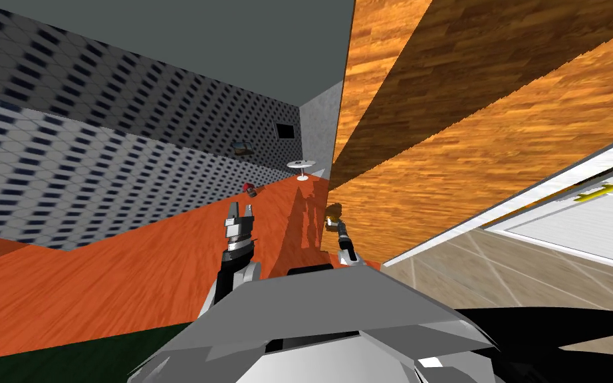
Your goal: Push the door open
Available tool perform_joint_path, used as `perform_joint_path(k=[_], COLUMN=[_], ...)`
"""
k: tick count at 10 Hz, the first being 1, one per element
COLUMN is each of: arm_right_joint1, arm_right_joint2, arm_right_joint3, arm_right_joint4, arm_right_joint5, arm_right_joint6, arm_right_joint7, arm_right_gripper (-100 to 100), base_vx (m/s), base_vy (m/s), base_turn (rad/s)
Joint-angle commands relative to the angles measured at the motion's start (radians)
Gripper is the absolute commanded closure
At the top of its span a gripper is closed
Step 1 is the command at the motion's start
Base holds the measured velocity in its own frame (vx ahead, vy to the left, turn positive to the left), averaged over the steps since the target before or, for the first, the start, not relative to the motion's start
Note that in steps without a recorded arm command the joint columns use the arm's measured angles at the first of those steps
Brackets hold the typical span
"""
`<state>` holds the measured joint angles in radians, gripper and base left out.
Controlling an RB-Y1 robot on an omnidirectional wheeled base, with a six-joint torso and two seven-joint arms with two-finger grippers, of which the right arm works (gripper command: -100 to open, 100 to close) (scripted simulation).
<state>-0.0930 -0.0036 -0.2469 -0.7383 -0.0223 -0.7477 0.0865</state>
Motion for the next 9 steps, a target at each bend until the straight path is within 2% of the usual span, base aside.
perform_joint_path(k=[1,2,3,6,7,8,9], arm_right_joint1=[-0.024,-0.023,-0.023,-0.022,-0.016,-0.015,-0.015], arm_right_joint2=[-0.016,-0.007,-0.003,0.038,0.026,-0.004,-0.012], arm_right_joint3=[-0.013,-0.035,-0.039,-0.065,-0.064,-0.086,-0.095], arm_right_joint4=[0.036,0.033,0.033,0.029,0.032,0.028,0.027], arm_right_joint5=[-0.006,-0.018,-0.02,-0.034,-0.033,-0.046,-0.05], arm_right_joint6=[-0.028,-0.028,-0.028,-0.029,-0.028,-0.029,-0.029], arm_right_joint7=[0.003,0.014,0.016,0.029,0.027,0.033,0.036], arm_right_gripper=[100,100,100,100,100,100,100], base_vx=[0.052,0.172,0.2,0.166,0.068,0.142,0.213], base_vy=[-0.005,0.045,0.06,0.075,0.031,0.049,0.07], base_turn=[0.001,-0.069,-0.084,-0.089,-0.05,-0.028,-0.068])
